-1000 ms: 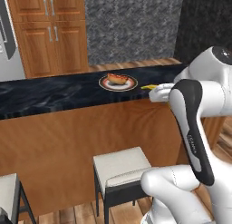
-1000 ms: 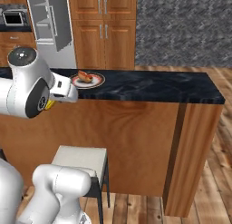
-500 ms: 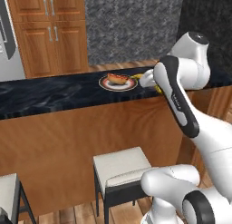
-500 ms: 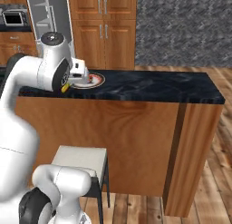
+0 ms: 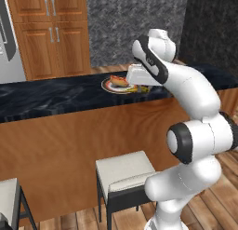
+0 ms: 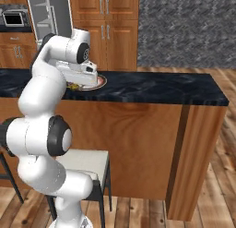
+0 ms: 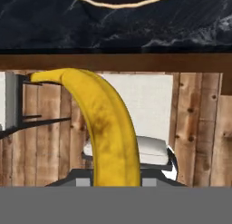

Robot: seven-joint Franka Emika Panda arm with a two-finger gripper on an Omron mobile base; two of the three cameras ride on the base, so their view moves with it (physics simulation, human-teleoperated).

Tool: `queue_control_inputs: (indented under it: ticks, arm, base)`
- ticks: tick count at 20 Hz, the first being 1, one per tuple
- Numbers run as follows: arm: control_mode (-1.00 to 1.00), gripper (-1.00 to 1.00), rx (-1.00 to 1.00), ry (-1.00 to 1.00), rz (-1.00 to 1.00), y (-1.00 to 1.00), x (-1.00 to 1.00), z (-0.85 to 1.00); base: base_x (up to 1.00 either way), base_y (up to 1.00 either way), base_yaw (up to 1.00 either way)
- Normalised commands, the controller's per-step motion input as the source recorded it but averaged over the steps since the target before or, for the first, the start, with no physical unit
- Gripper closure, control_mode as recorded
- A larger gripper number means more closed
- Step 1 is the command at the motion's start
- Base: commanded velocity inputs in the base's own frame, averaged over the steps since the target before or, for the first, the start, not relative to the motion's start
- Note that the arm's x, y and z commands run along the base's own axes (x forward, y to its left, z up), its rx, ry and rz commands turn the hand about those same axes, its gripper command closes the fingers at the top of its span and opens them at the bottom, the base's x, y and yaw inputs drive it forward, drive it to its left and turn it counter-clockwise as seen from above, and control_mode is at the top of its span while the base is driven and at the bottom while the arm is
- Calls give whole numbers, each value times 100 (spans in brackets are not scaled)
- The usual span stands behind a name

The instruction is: Pick up the banana and tangerine from the fridge and place one fruit on each plate on the dining counter.

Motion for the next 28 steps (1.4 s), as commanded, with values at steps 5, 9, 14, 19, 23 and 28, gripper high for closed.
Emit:
queue_control_inputs:
  ticks: [5,9,14,19,23,28]
  arm:
    - [-100,100,0,27,0,7,66,-74]
    - [-100,100,0,-19,0,0,7,-6]
    - [-100,100,0,-27,0,0,-4,2]
    - [-100,100,0,-23,0,0,68,0]
    - [-100,100,0,-24,0,0,90,0]
    - [-100,100,0,-6,0,0,85,0]
  base:
    - [0,0,0]
    - [0,0,0]
    - [0,0,0]
    - [0,0,0]
    - [0,0,0]
    - [0,0,0]
